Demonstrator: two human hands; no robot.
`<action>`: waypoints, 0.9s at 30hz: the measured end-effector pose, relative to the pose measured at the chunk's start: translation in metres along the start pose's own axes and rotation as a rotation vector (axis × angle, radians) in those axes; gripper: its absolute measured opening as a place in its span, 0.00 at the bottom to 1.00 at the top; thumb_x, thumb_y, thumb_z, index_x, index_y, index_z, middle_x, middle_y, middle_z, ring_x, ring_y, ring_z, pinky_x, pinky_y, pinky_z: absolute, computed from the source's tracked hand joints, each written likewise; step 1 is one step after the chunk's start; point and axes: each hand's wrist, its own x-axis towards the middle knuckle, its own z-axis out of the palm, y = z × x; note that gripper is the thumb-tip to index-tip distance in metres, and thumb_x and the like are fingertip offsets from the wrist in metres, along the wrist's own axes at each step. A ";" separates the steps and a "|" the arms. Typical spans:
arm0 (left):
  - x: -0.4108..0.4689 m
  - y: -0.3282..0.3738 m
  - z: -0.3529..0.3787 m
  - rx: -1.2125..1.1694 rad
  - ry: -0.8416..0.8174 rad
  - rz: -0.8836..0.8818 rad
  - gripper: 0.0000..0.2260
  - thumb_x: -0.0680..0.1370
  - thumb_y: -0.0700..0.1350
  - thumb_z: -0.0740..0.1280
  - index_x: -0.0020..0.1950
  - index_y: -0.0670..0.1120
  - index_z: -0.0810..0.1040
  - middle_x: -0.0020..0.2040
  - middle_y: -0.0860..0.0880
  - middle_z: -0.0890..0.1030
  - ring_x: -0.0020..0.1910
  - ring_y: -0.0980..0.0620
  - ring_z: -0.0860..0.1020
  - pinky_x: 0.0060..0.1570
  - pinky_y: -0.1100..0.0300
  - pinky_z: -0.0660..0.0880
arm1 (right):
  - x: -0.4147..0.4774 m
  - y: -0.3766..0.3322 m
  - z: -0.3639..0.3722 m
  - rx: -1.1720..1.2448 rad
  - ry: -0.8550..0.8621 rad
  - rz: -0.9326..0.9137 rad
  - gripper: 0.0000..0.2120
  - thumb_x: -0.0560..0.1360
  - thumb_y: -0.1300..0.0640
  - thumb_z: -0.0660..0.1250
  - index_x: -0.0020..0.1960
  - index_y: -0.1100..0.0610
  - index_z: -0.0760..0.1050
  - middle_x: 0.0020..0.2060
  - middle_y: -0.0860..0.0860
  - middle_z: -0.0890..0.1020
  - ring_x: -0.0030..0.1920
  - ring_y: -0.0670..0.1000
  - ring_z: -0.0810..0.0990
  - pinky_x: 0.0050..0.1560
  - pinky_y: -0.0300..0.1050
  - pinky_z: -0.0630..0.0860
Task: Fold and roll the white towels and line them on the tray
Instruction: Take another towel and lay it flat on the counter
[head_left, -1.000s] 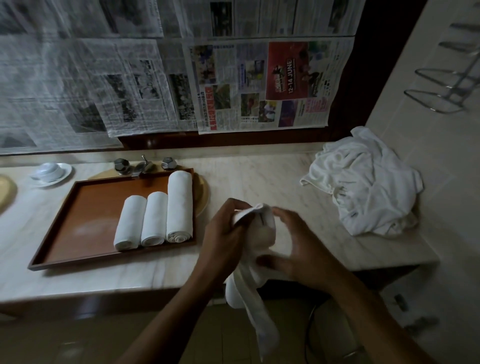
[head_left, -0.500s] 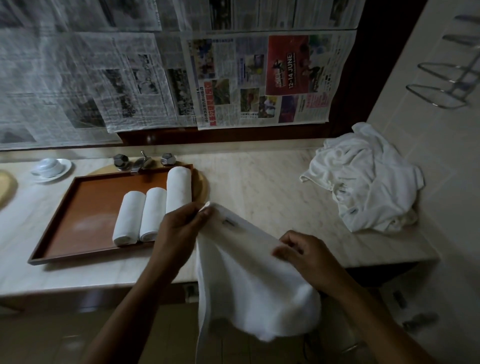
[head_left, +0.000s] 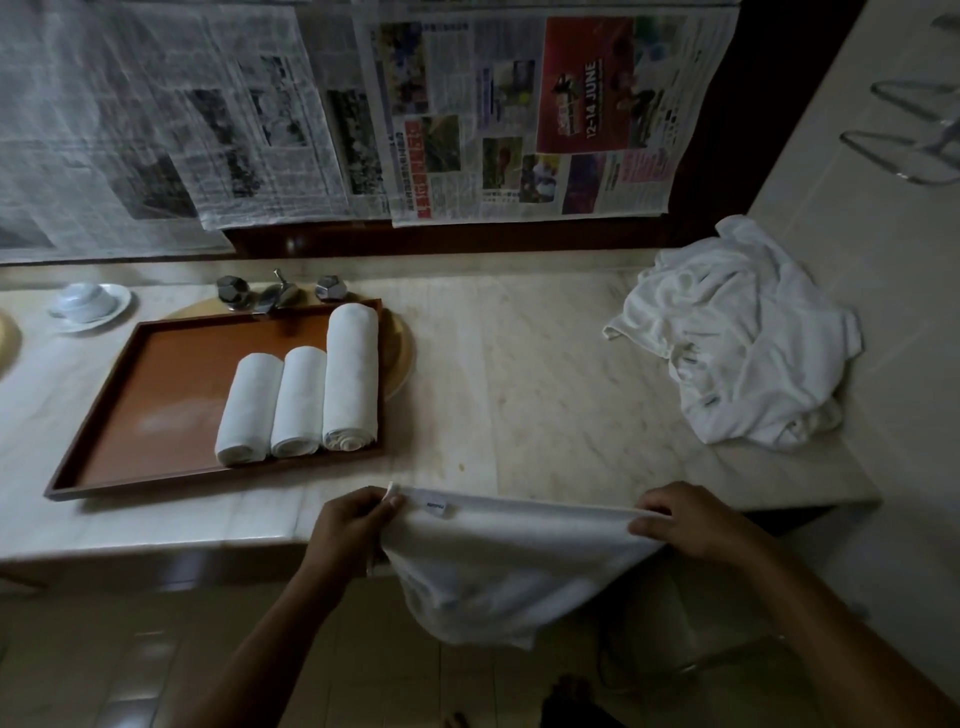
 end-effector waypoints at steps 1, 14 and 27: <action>0.005 -0.004 0.004 0.017 -0.011 -0.008 0.09 0.80 0.49 0.72 0.45 0.46 0.87 0.42 0.38 0.84 0.43 0.33 0.84 0.38 0.35 0.83 | 0.005 0.005 -0.002 -0.007 0.019 0.010 0.14 0.77 0.49 0.73 0.34 0.48 0.76 0.31 0.46 0.79 0.35 0.42 0.77 0.34 0.35 0.68; 0.130 0.072 0.060 0.159 0.112 0.149 0.08 0.78 0.44 0.73 0.46 0.39 0.84 0.39 0.43 0.84 0.37 0.52 0.83 0.35 0.67 0.78 | 0.141 0.033 -0.092 0.071 0.493 0.094 0.11 0.74 0.48 0.77 0.41 0.55 0.83 0.35 0.51 0.84 0.40 0.52 0.82 0.45 0.49 0.78; 0.305 0.178 0.073 0.299 0.303 0.258 0.08 0.79 0.46 0.73 0.47 0.42 0.84 0.34 0.50 0.81 0.28 0.61 0.77 0.28 0.72 0.70 | 0.303 0.014 -0.193 0.296 0.504 -0.029 0.03 0.80 0.55 0.70 0.49 0.54 0.81 0.33 0.49 0.85 0.33 0.46 0.85 0.44 0.46 0.83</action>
